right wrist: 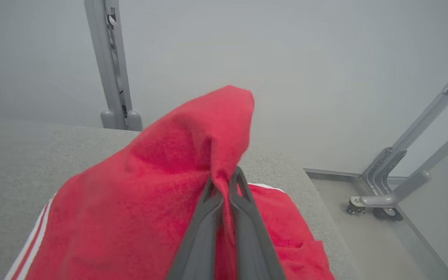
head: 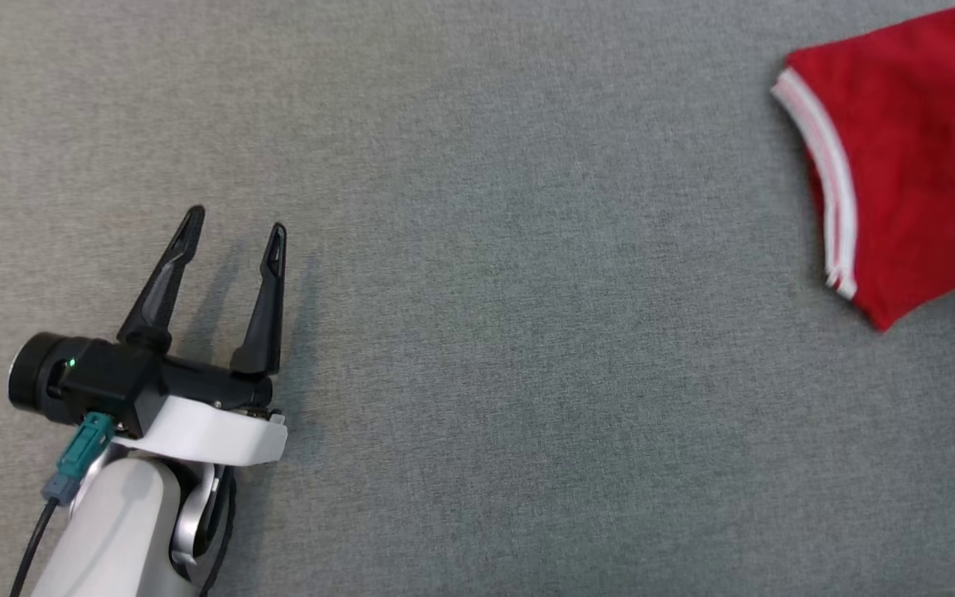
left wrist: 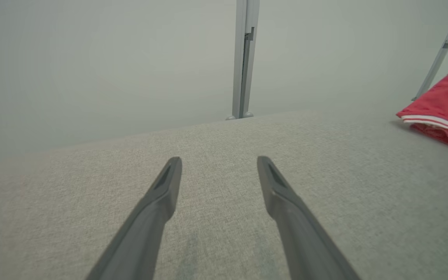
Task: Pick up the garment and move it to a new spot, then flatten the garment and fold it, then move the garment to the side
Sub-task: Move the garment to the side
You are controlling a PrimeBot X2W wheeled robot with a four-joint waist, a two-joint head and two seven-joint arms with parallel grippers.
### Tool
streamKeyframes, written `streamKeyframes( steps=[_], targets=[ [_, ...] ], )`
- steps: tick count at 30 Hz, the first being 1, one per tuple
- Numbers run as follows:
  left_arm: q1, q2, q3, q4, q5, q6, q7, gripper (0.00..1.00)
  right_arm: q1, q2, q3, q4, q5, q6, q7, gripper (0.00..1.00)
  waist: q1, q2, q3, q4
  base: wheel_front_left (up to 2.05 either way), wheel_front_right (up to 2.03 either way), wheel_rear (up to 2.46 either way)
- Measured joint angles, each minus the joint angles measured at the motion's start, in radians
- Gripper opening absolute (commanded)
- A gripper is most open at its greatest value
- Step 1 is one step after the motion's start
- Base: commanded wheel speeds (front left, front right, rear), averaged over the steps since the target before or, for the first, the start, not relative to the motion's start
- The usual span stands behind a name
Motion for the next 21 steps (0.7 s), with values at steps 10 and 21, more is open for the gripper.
streamKeyframes(
  steps=[10,21],
  targets=[
    [-0.027,0.053,-0.001,-0.052,0.016,-0.008,0.025,1.00,-0.110,-0.065,-0.102,0.112,0.012,0.000,-0.045,0.00,0.0000,0.0000,0.083,-0.034,0.00,0.00,0.00],
    [-0.053,0.070,-0.013,-0.120,0.034,-0.004,0.050,1.00,-0.191,-0.044,-0.104,0.249,-0.033,0.000,-0.117,1.00,0.0000,0.0000,0.126,-0.044,0.00,0.00,0.00]
  ],
)
